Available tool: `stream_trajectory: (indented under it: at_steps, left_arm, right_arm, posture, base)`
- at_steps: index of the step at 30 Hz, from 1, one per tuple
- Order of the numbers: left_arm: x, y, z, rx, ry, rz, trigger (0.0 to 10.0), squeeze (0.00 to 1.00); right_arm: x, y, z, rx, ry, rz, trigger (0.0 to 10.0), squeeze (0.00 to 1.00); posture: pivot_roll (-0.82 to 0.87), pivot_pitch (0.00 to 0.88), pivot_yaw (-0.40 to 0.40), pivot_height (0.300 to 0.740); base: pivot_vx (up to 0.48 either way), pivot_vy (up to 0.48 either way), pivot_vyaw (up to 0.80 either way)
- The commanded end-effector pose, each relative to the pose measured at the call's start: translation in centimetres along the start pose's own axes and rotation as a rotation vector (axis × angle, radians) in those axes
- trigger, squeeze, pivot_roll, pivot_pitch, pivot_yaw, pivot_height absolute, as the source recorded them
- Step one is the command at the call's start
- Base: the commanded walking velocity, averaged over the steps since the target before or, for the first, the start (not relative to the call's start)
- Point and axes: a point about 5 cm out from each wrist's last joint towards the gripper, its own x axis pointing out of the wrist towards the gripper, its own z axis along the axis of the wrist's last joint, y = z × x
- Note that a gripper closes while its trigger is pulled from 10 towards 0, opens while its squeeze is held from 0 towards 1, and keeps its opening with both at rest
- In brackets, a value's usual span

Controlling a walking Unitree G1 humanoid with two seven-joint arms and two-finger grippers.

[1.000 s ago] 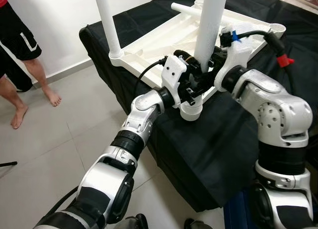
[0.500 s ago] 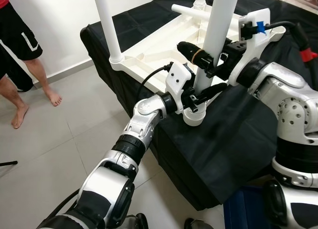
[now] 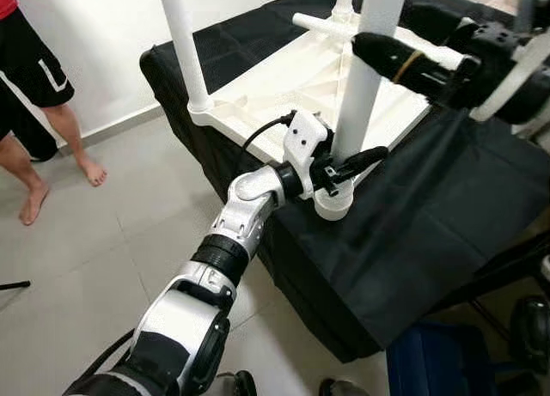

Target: Building children table

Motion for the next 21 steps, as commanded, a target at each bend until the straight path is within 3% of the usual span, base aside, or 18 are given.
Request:
stream_trajectory:
  at_steps: [1,5,6,7,8,11,12,13,14,15,16,18,20,21]
  left_arm:
    - [-1.2,0.1,-1.6,-0.022,0.064,0.008,0.0,0.00]
    - [-1.2,0.1,-1.6,-0.021,0.063,0.007,0.0,0.00]
    - [-1.2,0.0,-1.6,-0.021,0.063,0.005,0.0,0.00]
    - [-1.2,0.0,-1.6,-0.020,0.064,0.003,0.0,0.00]
    - [-1.2,0.0,-1.6,-0.019,0.064,0.000,0.0,0.00]
    - [-1.1,-0.1,-1.6,-0.019,0.064,-0.003,0.0,0.00]
    - [-1.1,-0.1,-1.5,-0.019,0.064,-0.005,0.0,0.00]
    - [-1.0,-0.1,-1.5,-0.019,0.064,-0.005,0.0,0.00]
    - [-1.0,-0.2,-1.5,-0.020,0.063,-0.005,0.0,0.00]
    - [-1.0,-0.2,-1.5,-0.020,0.063,-0.005,0.0,0.00]
    - [-1.0,-0.2,-1.6,-0.020,0.063,-0.006,0.0,0.00]
    - [-1.0,-0.2,-1.6,-0.021,0.063,-0.006,0.0,0.00]
    - [-1.0,-0.2,-1.5,-0.020,0.063,-0.006,0.0,0.00]
    - [-1.0,-0.2,-1.5,-0.020,0.063,-0.006,0.0,0.00]
  right_arm:
    - [0.0,-0.1,-0.1,-0.008,0.012,-0.011,10.0,0.00]
    - [0.1,0.0,-0.3,-0.011,0.019,-0.005,10.0,0.00]
    - [0.3,0.3,-0.5,-0.017,0.031,0.007,2.9,0.00]
    - [0.4,0.5,-0.7,-0.019,0.047,0.022,0.9,0.00]
    - [0.4,0.8,-1.0,-0.018,0.061,0.042,2.1,0.00]
    - [0.5,1.0,-1.2,-0.021,0.079,0.066,2.3,0.00]
    - [0.5,1.4,-1.5,-0.019,0.092,0.089,4.4,0.00]
    - [0.6,1.6,-1.7,-0.018,0.100,0.104,4.4,0.00]
    - [0.7,2.0,-2.1,-0.017,0.108,0.123,8.9,0.00]
    - [0.7,2.0,-2.1,-0.017,0.108,0.123,8.9,0.00]
    - [0.9,2.4,-2.5,-0.014,0.115,0.133,10.0,0.00]
    - [1.1,2.7,-2.9,-0.007,0.121,0.135,10.0,0.00]
    - [1.1,2.9,-3.4,0.000,0.106,0.133,10.0,1.00]
    - [1.1,2.9,-3.4,0.000,0.106,0.133,10.0,1.00]
  posture:
    - [-0.10,0.193,0.044,0.740]
    - [-0.10,0.193,0.044,0.740]
    - [-0.10,0.193,0.046,0.740]
    - [-0.10,0.194,0.047,0.740]
    - [-0.10,0.192,0.044,0.740]
    - [-0.10,0.192,0.045,0.740]
    - [-0.10,0.192,0.045,0.740]
    - [-0.10,0.192,0.045,0.740]
    - [-0.11,0.192,0.045,0.740]
    - [-0.11,0.192,0.045,0.740]
    - [-0.11,0.192,0.045,0.740]
    - [-0.11,0.192,0.044,0.740]
    - [-0.10,0.191,0.044,0.740]
    - [-0.10,0.191,0.044,0.740]
  base:
    - [0.000,0.000,0.00]
    - [0.000,0.000,0.00]
    - [0.000,0.000,0.00]
    - [0.000,0.000,0.00]
    - [0.000,0.000,0.00]
    - [0.000,0.000,0.00]
    - [0.000,0.000,0.00]
    - [0.000,0.000,0.00]
    - [0.000,0.000,0.00]
    - [0.000,0.000,0.00]
    - [0.000,0.000,0.00]
    - [0.000,0.000,0.00]
    - [0.000,0.000,0.00]
    - [0.000,0.000,0.00]
